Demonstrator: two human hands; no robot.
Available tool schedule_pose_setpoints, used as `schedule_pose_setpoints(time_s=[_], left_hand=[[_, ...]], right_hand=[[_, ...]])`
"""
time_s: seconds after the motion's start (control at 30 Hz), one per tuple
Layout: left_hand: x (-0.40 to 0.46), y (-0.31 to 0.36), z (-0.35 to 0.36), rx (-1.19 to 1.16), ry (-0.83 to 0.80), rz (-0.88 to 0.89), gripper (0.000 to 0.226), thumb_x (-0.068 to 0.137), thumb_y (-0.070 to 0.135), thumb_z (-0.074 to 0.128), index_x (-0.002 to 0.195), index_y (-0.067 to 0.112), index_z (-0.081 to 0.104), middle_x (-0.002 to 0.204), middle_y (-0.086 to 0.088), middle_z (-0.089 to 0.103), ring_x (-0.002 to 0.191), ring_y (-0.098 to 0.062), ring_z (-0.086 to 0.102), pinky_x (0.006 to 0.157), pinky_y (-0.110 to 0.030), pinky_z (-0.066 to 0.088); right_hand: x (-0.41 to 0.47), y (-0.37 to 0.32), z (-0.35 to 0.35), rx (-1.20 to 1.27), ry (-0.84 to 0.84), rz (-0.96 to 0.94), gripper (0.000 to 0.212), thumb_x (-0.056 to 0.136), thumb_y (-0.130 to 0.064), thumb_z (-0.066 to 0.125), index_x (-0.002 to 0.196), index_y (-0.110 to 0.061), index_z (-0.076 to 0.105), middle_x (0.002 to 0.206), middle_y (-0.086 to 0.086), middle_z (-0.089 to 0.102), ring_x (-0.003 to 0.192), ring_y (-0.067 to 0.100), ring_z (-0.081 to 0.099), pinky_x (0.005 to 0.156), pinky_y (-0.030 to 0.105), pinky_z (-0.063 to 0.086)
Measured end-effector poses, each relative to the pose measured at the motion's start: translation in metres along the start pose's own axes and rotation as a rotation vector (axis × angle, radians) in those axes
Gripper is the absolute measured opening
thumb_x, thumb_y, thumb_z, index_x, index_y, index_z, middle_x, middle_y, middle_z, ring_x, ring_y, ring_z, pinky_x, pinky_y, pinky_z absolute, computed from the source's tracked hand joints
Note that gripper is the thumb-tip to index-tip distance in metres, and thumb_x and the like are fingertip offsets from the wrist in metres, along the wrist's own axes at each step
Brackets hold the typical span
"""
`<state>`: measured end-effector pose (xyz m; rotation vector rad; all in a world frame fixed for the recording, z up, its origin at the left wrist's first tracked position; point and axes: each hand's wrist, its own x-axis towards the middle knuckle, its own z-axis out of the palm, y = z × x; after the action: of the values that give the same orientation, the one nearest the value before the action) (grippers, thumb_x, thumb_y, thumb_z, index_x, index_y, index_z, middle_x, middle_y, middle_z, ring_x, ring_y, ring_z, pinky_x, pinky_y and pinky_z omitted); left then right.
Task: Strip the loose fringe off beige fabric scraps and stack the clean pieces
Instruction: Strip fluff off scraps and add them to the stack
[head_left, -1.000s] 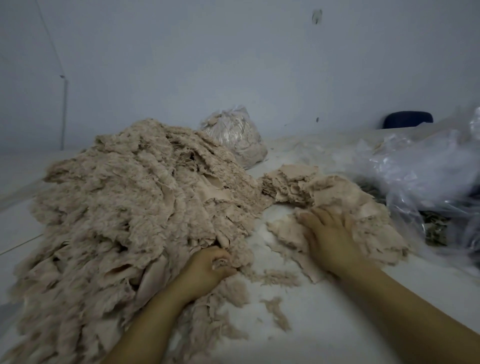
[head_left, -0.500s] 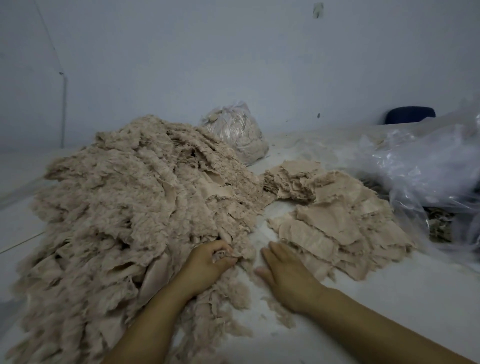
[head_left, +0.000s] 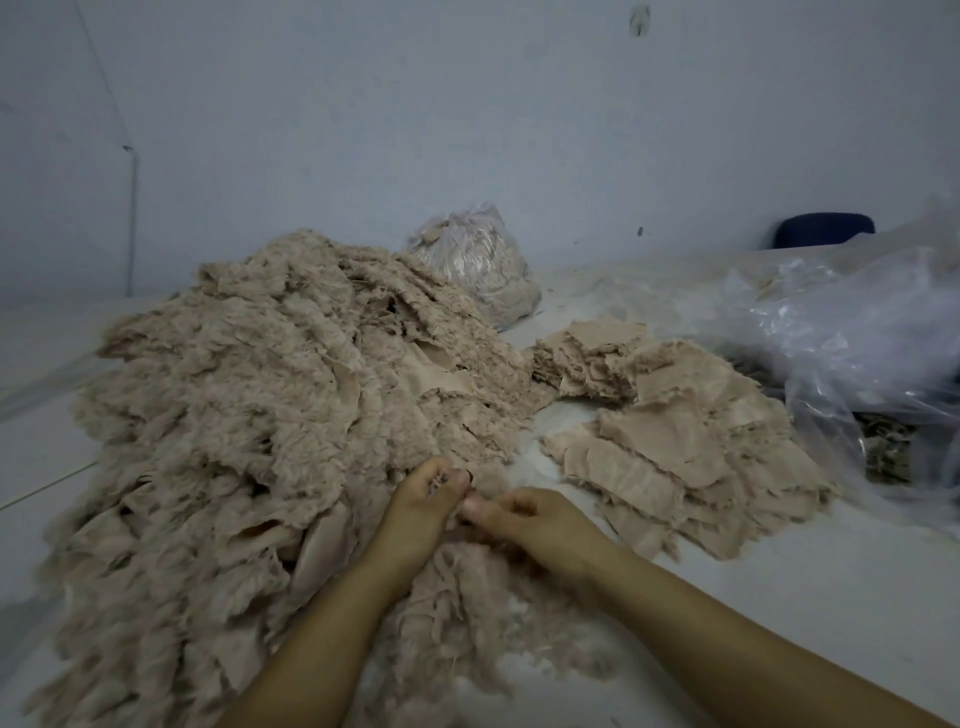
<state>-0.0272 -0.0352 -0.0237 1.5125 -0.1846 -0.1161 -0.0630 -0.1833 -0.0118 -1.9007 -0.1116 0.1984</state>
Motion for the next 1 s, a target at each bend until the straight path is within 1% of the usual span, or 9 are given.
schedule_pose_setpoints(time_s=[0.13, 0.27, 0.33, 0.47, 0.6, 0.7, 0.8, 0.87, 1.0], left_hand=[[0.004, 0.002, -0.001, -0.1, 0.098, -0.024, 0.01, 0.096, 0.0, 0.044, 0.093, 0.005, 0.051, 0.073, -0.009, 0.062, 0.056, -0.014, 0.062, 0.048, -0.022, 0.051], [0.01, -0.002, -0.013, 0.493, 0.172, 0.133, 0.026, 0.09, -0.006, 0.048, 0.086, 0.006, 0.07, 0.087, -0.002, 0.054, 0.075, -0.009, 0.055, 0.06, -0.004, 0.039], [0.007, -0.002, -0.014, 0.628, 0.075, 0.249, 0.013, 0.088, 0.011, 0.062, 0.097, 0.012, 0.072, 0.108, 0.003, 0.05, 0.103, -0.007, 0.051, 0.075, 0.004, 0.032], [-0.003, -0.008, -0.009, 0.771, -0.338, 0.305, 0.075, 0.063, 0.053, 0.077, 0.129, 0.044, 0.042, 0.139, 0.028, 0.022, 0.126, 0.021, 0.021, 0.091, 0.008, 0.021], [0.002, -0.011, 0.0, 0.495, 0.027, 0.385, 0.015, 0.084, 0.0, 0.061, 0.084, 0.015, 0.067, 0.089, 0.007, 0.064, 0.08, 0.004, 0.058, 0.073, -0.015, 0.043], [0.004, -0.005, -0.002, 0.305, 0.064, 0.206, 0.021, 0.092, 0.001, 0.054, 0.074, 0.002, 0.065, 0.068, -0.004, 0.063, 0.064, -0.012, 0.056, 0.062, -0.025, 0.044], [0.001, -0.005, 0.002, 0.163, -0.022, 0.066, 0.027, 0.094, 0.001, 0.049, 0.077, 0.006, 0.07, 0.068, -0.002, 0.07, 0.062, -0.012, 0.063, 0.056, -0.02, 0.049], [0.003, -0.002, 0.001, 0.02, 0.115, -0.028, 0.032, 0.099, 0.01, 0.042, 0.08, 0.006, 0.067, 0.062, -0.004, 0.068, 0.057, -0.016, 0.062, 0.05, -0.017, 0.048], [0.002, -0.002, -0.009, 0.009, 0.18, -0.105, 0.021, 0.097, 0.001, 0.043, 0.086, 0.013, 0.057, 0.045, 0.014, 0.061, 0.042, 0.004, 0.058, 0.041, -0.011, 0.044]], right_hand=[[0.005, 0.008, 0.002, -0.097, -0.074, -0.033, 0.017, 0.084, -0.02, 0.073, 0.07, -0.019, 0.064, 0.053, -0.017, 0.053, 0.055, -0.001, 0.047, 0.056, 0.014, 0.041], [0.011, 0.01, -0.013, 0.122, 0.068, -0.048, 0.021, 0.096, -0.014, 0.056, 0.076, -0.011, 0.05, 0.063, 0.0, 0.044, 0.059, 0.01, 0.039, 0.057, 0.02, 0.034], [0.014, 0.013, -0.012, 0.243, 0.111, -0.028, 0.022, 0.099, -0.015, 0.049, 0.077, -0.011, 0.048, 0.063, 0.001, 0.045, 0.055, 0.008, 0.042, 0.052, 0.02, 0.038], [0.016, 0.016, -0.003, 0.498, 0.208, 0.075, 0.018, 0.099, -0.019, 0.049, 0.088, -0.007, 0.054, 0.08, 0.017, 0.058, 0.073, 0.026, 0.056, 0.067, 0.038, 0.05], [0.011, 0.017, -0.006, 0.299, 0.268, -0.043, 0.03, 0.096, -0.039, 0.049, 0.086, -0.011, 0.056, 0.078, 0.004, 0.059, 0.068, 0.013, 0.054, 0.064, 0.026, 0.045], [0.004, 0.019, -0.008, 0.163, 0.139, -0.204, 0.031, 0.084, -0.052, 0.063, 0.103, -0.029, 0.059, 0.087, -0.021, 0.062, 0.082, -0.001, 0.058, 0.074, 0.012, 0.047], [0.008, 0.026, -0.005, 0.212, 0.127, -0.194, 0.014, 0.087, -0.018, 0.069, 0.099, -0.019, 0.064, 0.075, -0.007, 0.065, 0.072, 0.011, 0.06, 0.067, 0.02, 0.05], [0.01, 0.026, -0.005, 0.306, 0.188, -0.129, 0.008, 0.093, -0.007, 0.057, 0.088, -0.008, 0.063, 0.064, 0.002, 0.063, 0.06, 0.014, 0.058, 0.058, 0.024, 0.049], [0.009, 0.024, -0.013, 0.464, 0.207, -0.044, 0.024, 0.097, -0.03, 0.052, 0.089, -0.01, 0.064, 0.07, 0.006, 0.063, 0.06, 0.012, 0.059, 0.057, 0.023, 0.05]])
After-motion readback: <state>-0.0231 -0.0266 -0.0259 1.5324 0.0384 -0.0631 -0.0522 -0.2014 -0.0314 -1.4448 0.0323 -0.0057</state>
